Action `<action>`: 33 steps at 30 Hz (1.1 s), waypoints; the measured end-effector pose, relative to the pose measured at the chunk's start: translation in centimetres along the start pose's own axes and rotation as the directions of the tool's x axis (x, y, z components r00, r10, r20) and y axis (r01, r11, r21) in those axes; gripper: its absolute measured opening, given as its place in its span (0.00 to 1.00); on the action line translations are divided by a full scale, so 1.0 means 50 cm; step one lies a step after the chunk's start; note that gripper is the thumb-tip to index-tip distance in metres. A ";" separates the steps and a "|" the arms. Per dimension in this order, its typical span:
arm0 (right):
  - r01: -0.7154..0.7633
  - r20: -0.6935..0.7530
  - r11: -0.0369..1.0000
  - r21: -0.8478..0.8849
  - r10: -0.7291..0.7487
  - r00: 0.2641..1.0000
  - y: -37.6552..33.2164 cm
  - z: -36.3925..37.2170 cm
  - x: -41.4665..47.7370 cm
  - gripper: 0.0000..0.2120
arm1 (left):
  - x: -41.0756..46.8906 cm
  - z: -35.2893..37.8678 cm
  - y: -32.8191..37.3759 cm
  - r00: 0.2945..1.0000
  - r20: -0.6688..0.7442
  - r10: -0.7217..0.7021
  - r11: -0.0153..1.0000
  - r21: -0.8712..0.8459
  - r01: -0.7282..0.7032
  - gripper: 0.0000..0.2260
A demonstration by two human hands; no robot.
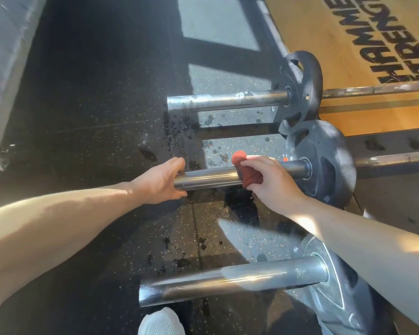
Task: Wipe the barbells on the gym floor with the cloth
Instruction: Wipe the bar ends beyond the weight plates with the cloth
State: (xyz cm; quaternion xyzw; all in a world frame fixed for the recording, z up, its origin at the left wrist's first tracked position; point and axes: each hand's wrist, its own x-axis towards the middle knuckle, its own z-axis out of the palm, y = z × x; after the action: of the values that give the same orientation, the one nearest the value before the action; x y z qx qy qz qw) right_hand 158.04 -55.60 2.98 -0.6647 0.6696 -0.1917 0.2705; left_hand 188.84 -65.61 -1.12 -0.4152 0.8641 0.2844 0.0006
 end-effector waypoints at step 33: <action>-0.073 -0.148 0.996 -0.042 0.066 0.987 0.021 -0.015 -0.041 0.27 | 0.020 -0.022 -0.050 0.967 0.217 0.132 0.966 -0.247 -0.076 0.25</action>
State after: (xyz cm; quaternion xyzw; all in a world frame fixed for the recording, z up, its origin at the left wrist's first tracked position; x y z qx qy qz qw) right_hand 156.68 -53.60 3.15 -0.6312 0.7148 -0.2142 0.2114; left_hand 190.25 -68.09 -1.64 -0.3301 0.8387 0.4316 0.0370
